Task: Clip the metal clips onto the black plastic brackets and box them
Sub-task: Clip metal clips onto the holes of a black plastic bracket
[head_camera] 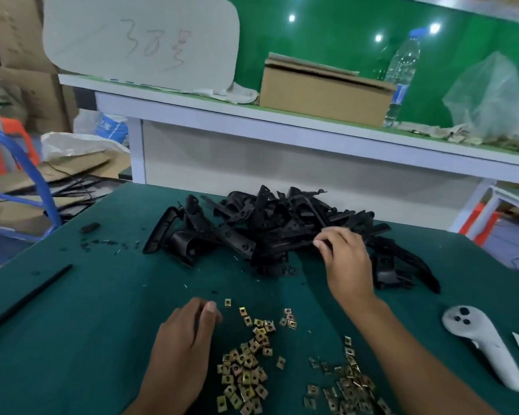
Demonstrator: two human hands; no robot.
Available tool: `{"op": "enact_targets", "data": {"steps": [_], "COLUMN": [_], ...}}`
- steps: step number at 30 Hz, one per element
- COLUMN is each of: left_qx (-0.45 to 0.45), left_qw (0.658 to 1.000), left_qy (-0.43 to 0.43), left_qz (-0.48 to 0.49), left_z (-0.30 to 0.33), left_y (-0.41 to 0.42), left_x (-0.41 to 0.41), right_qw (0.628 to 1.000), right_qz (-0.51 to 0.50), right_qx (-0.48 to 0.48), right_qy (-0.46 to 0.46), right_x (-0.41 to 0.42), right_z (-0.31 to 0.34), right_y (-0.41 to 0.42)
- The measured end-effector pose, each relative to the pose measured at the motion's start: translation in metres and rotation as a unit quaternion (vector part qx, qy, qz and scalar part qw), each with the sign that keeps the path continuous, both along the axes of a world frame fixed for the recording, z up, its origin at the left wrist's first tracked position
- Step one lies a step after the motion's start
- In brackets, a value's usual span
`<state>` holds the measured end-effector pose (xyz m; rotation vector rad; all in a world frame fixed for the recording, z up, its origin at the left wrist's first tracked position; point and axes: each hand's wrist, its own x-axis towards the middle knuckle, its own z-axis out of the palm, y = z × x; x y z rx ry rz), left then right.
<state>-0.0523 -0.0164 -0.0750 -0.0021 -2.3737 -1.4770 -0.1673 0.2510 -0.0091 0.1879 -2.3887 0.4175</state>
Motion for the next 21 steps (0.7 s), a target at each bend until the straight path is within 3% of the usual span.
{"op": "enact_targets", "data": {"steps": [3,5,8,11,13,16,19,21], "left_qx": [-0.011,-0.014,-0.009,0.011,0.103,0.286,0.373,0.347], "left_qw": [1.000,1.000,1.000,0.999,0.992,0.947,0.888,0.873], "left_qy": [0.002,0.006,0.019,0.052,0.059,-0.006,-0.077,-0.117], "left_qz": [0.007,0.006,0.010,-0.005,-0.041,-0.145,-0.259,-0.321], "left_z": [-0.001,0.002,0.005,0.007,0.011,0.015,0.022,0.023], "left_y": [0.000,0.001,0.001,0.004,0.010,0.014,0.010,0.007], "left_x": [0.000,0.002,0.003,0.008,0.011,0.010,0.010,0.011], "right_qw": [0.998,0.986,0.940,0.867,0.845,0.865,0.855,0.871], "right_qz": [0.041,0.059,0.052,0.082,0.113,0.178,0.223,0.225], "right_qx": [-0.049,-0.156,-0.336,-0.463,-0.457,-0.348,-0.319,-0.301], "right_qy": [0.018,0.006,-0.017,-0.166,-0.252,-0.315,-0.342,-0.315], "right_x": [0.014,0.031,0.056,0.084,0.103,0.119,0.126,0.124], "right_z": [0.003,0.011,0.020,0.024,0.025,0.023,0.023,0.022], "right_y": [0.000,-0.002,-0.002,-0.007,-0.015,-0.026,-0.045,-0.057]}}
